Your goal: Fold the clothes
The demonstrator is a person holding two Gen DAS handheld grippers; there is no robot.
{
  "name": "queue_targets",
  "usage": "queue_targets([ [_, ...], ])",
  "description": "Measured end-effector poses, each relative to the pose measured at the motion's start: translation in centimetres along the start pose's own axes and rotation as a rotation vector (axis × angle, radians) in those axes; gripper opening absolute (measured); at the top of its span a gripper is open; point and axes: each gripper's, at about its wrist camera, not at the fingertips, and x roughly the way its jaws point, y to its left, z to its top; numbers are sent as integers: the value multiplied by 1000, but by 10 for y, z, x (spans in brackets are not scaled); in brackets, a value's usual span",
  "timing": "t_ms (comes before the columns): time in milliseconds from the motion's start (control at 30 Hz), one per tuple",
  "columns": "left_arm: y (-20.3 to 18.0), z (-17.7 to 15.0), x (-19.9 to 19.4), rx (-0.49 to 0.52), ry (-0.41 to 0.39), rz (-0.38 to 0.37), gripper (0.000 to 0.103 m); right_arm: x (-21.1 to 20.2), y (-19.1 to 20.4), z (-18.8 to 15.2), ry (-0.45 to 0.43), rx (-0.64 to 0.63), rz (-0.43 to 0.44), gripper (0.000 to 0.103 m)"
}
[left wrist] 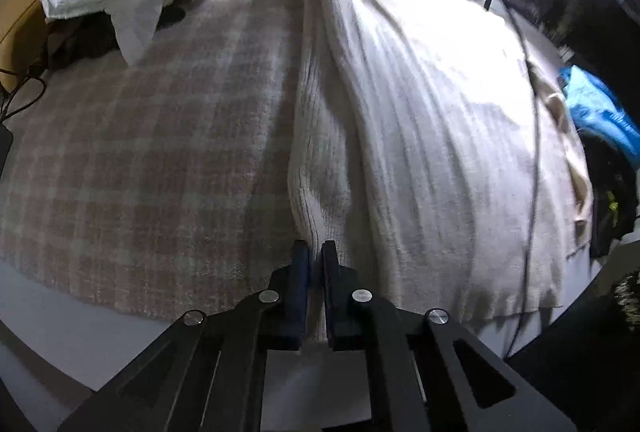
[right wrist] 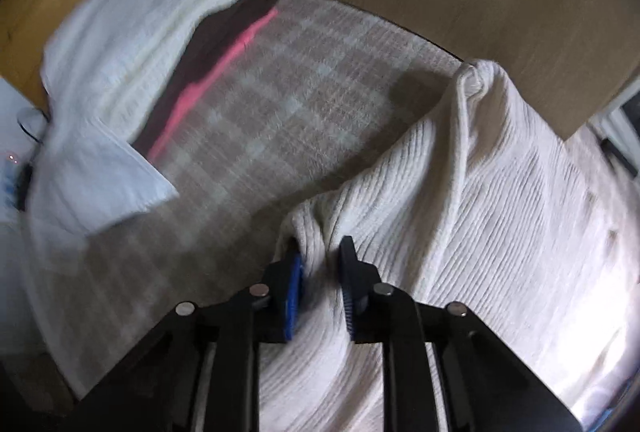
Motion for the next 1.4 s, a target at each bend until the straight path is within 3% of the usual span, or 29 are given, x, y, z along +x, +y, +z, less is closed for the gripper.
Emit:
queue_targets([
  [133,-1,5,-25,8,-36,-76,5,-17,-44,-7,-54,184,187,16],
  [333,-27,12,-39,90,-42,-169,5,-41,-104,-33,-152,387,322,15],
  [433,-45,11,-40,166,-19,-213,5,-53,-132,-58,-208,480,349,15],
  [567,-82,7,-17,286,48,-247,5,-62,-173,-106,-213,604,307,15],
  [633,-89,5,-5,303,89,-259,6,-57,-183,-120,-186,611,250,15],
  [733,-92,5,7,299,144,-278,8,-44,-188,-124,-128,586,247,19],
  [800,-87,5,3,282,167,-300,9,-53,-189,-123,-120,558,210,27],
  [933,-67,-1,-27,268,131,-273,15,-88,-178,-129,-186,459,83,31],
  [1100,-30,4,-36,150,95,-209,16,-122,-145,-131,-300,321,106,31],
  [1267,-47,12,-10,159,66,-213,16,-94,-120,-122,-287,223,20,31],
  [1333,-55,14,5,171,74,-208,24,-80,-113,-119,-275,192,-15,33],
  [1400,-59,11,19,182,90,-195,25,-66,-106,-117,-262,161,-51,42],
])
